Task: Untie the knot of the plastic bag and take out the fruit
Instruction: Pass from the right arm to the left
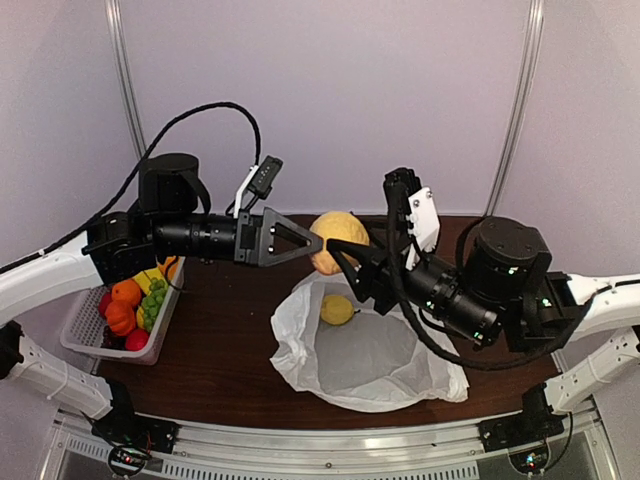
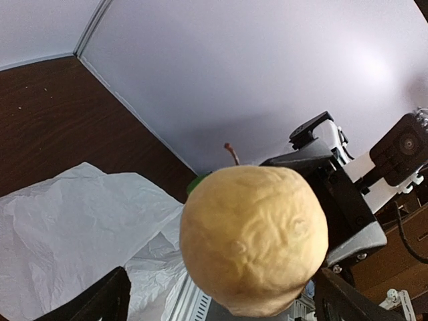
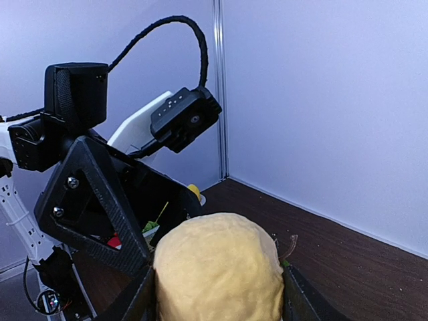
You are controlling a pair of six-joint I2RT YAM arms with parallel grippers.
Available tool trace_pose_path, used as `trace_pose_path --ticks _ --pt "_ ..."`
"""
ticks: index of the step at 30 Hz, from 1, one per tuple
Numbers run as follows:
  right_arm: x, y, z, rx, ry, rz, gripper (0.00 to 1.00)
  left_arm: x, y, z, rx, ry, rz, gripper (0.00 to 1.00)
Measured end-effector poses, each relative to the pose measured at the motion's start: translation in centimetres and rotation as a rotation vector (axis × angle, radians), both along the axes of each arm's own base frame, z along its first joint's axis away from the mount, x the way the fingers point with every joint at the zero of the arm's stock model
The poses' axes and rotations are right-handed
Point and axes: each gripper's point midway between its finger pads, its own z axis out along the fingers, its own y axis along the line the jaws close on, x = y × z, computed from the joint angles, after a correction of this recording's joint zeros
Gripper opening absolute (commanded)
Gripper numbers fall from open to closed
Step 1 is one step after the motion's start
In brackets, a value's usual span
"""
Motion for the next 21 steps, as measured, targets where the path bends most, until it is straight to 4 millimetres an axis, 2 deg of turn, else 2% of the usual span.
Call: trace_pose_path --ticks 8,17,21 --pt "-0.3 1.5 -0.2 -0.024 -0.017 0.035 0.57 -0.9 -0.7 1.5 -0.101 0.021 -0.060 0.97" --pt "-0.9 2.3 -0.5 -0.054 -0.041 0.070 0.58 -1.1 -0.9 1.2 -0.129 0.045 -0.074 0.97" --pt "-1.2 2.9 -0.4 -0.068 -0.053 0.079 0.58 -1.2 -1.0 1.2 -0.137 0.049 -0.074 0.90"
